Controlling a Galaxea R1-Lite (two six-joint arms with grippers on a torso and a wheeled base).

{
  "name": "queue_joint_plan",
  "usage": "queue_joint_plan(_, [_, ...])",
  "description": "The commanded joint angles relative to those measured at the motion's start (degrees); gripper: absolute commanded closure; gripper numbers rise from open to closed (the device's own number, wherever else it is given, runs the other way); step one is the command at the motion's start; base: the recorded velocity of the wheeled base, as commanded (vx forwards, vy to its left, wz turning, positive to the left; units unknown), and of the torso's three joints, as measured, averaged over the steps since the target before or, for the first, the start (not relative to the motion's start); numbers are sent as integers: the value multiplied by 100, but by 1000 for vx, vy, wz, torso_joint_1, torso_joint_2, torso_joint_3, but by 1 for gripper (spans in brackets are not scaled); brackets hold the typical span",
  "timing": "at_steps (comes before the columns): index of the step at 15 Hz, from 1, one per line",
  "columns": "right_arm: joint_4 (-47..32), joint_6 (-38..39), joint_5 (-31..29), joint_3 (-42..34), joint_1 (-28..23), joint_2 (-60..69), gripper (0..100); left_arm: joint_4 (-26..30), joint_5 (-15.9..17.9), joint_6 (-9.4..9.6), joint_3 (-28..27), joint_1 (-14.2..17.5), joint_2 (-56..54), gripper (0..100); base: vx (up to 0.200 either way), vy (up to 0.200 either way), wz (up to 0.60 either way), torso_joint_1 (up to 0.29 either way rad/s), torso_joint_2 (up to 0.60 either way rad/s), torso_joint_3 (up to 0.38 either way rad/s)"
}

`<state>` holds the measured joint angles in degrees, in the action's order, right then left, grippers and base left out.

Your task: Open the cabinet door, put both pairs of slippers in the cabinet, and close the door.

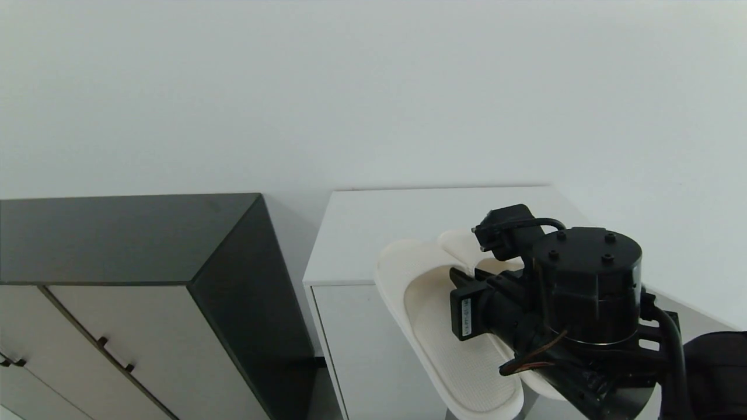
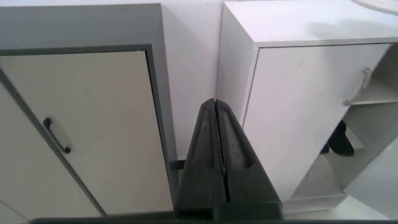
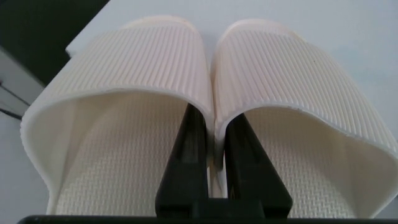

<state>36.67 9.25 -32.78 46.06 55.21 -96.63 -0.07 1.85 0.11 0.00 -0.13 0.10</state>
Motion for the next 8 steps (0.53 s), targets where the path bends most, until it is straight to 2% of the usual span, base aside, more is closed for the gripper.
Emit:
queue_joint_plan(1, [7, 6, 0, -9, 7, -22, 100, -1, -1, 7, 0, 5, -1, 100, -200, 0, 0, -2, 2, 2])
queue_joint_plan(4, [7, 6, 0, -9, 16, -57, 100, -1, -1, -2, 0, 5, -1, 100, -200, 0, 0, 2, 1, 1])
queue_joint_plan(8, [7, 6, 0, -27, 16, -66, 100, -1, -1, -2, 0, 5, -1, 100, 0, 0, 0, 0, 0, 0])
